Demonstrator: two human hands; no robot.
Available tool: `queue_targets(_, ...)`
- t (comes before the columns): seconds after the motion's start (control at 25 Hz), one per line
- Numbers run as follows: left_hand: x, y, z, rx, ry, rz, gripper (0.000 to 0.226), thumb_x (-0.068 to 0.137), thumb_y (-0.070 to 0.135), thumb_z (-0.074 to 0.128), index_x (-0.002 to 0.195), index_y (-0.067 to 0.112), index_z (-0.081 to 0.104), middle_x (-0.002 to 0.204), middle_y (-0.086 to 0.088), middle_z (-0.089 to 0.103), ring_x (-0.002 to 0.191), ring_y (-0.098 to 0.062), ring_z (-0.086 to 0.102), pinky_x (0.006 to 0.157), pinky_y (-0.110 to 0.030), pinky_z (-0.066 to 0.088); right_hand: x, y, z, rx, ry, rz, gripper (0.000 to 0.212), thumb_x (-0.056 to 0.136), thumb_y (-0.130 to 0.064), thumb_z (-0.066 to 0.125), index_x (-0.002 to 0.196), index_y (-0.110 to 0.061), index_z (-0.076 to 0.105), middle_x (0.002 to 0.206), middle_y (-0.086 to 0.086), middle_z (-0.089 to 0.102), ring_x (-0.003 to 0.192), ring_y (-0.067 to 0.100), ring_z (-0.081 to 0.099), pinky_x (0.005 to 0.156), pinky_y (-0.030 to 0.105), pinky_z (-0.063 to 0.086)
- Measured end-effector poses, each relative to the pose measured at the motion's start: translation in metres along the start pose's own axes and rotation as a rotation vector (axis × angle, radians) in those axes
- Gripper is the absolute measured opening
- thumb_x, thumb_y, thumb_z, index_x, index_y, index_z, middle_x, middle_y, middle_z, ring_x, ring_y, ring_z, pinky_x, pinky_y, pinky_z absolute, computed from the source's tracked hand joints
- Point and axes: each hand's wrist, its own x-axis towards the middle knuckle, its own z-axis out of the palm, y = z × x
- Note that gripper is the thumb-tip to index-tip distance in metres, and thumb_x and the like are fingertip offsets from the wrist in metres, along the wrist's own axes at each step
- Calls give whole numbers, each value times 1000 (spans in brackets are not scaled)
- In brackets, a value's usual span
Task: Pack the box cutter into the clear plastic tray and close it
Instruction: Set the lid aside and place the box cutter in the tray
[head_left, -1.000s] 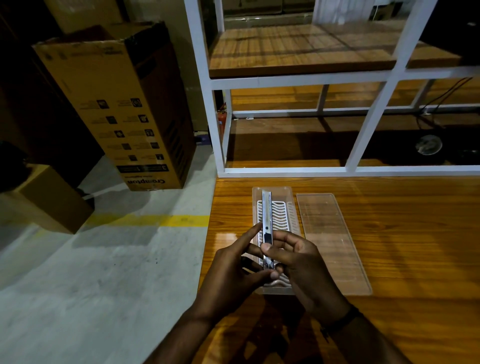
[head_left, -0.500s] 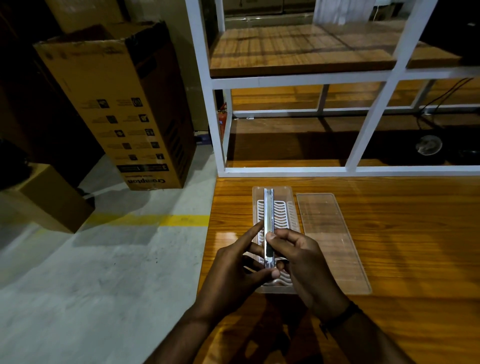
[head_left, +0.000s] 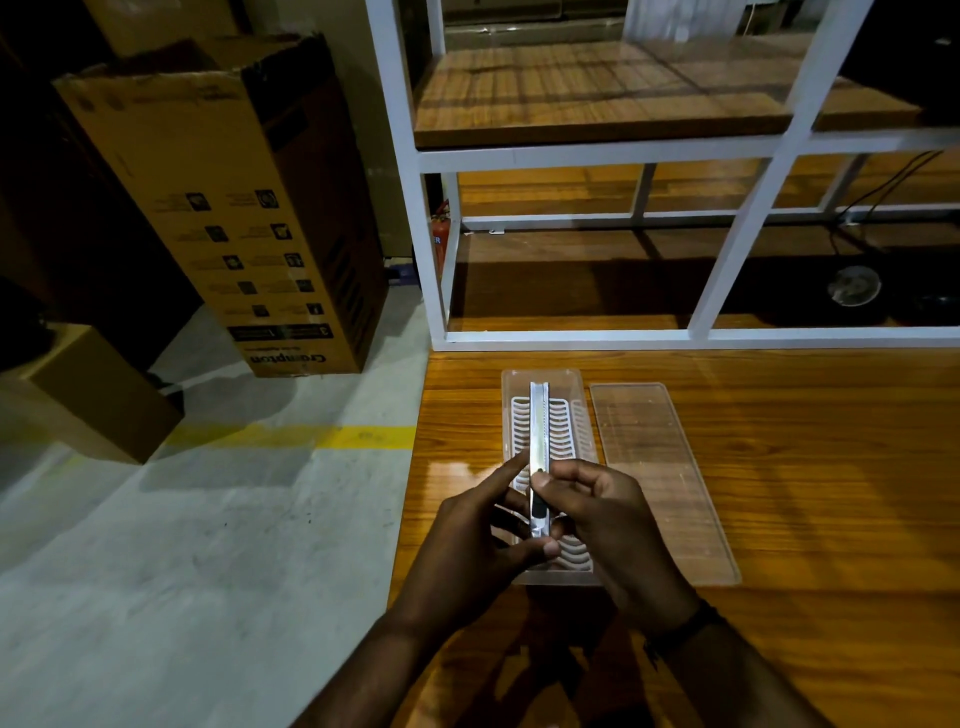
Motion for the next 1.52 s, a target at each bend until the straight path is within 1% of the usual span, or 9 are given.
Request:
queue_targets(0.12, 5, -14, -2, 200, 7, -20, 90, 74, 47, 84, 149, 49, 35, 131, 15, 54, 113, -4, 58, 91, -29, 59, 10, 4, -5, -98, 48, -27, 15, 88, -18, 74, 97, -7, 76, 82, 19, 77, 68, 47, 68, 54, 42, 57)
queue_targets(0.24, 10, -24, -3, 314, -20, -52, 88, 79, 46, 81, 154, 38, 35, 147, 7, 44, 123, -14, 54, 95, -25, 54, 25, 7, -4, -428, 110, -70, 28, 84, -21, 78, 110, -11, 73, 76, 4, 77, 71, 19, 75, 65, 35, 61)
queue_targets(0.32, 11, -24, -2, 302, -46, -80, 86, 83, 36, 80, 154, 37, 33, 149, 5, 45, 113, -11, 59, 86, -17, 53, 32, 8, -1, -650, 133, -91, 44, 85, -25, 76, 127, -16, 65, 87, 2, 75, 84, 14, 71, 76, 22, 53)
queue_targets(0.44, 12, -24, -2, 286, -67, -108, 87, 83, 28, 81, 154, 41, 31, 140, 6, 55, 89, -3, 67, 81, -24, 59, 37, 7, 10, -906, 102, -122, 54, 90, -22, 69, 142, -18, 53, 123, 12, 69, 117, 28, 62, 94, 28, 47)
queue_targets(0.6, 11, -21, -4, 273, -94, -128, 90, 83, 27, 81, 154, 45, 28, 132, 5, 59, 80, -2, 68, 76, -18, 56, 45, 9, 24, -1039, 112, -80, 49, 92, -13, 60, 140, -16, 53, 130, 16, 65, 121, 34, 60, 96, 34, 49)
queue_targets(0.88, 10, -23, -1, 287, -102, -161, 92, 83, 34, 80, 154, 48, 23, 118, 10, 65, 76, -4, 70, 75, -24, 59, 45, 14, 28, -1153, 73, -30, 39, 89, -8, 55, 129, -8, 57, 124, 19, 62, 114, 38, 64, 94, 39, 51)
queue_targets(1.28, 8, -17, -3, 269, -106, -202, 93, 83, 35, 80, 154, 47, 23, 102, 13, 65, 76, -5, 71, 75, -27, 59, 51, 18, 28, -1172, 29, 48, 56, 90, -9, 55, 145, -12, 46, 137, 18, 51, 123, 37, 57, 103, 42, 48)
queue_targets(1.4, 10, -16, -2, 280, -111, -206, 93, 82, 35, 81, 155, 47, 24, 102, 13, 65, 75, -4, 70, 77, -29, 60, 44, 10, 15, -1120, 79, -99, 59, 89, -14, 59, 147, -17, 48, 133, 14, 54, 123, 33, 57, 102, 37, 45)
queue_targets(1.52, 10, -17, -2, 278, -118, -208, 93, 82, 34, 81, 155, 45, 24, 108, 11, 68, 75, -4, 71, 75, -30, 61, 36, 1, -18, -1035, 230, -277, 39, 85, -10, 65, 124, -8, 67, 114, 16, 66, 107, 34, 63, 95, 34, 47)
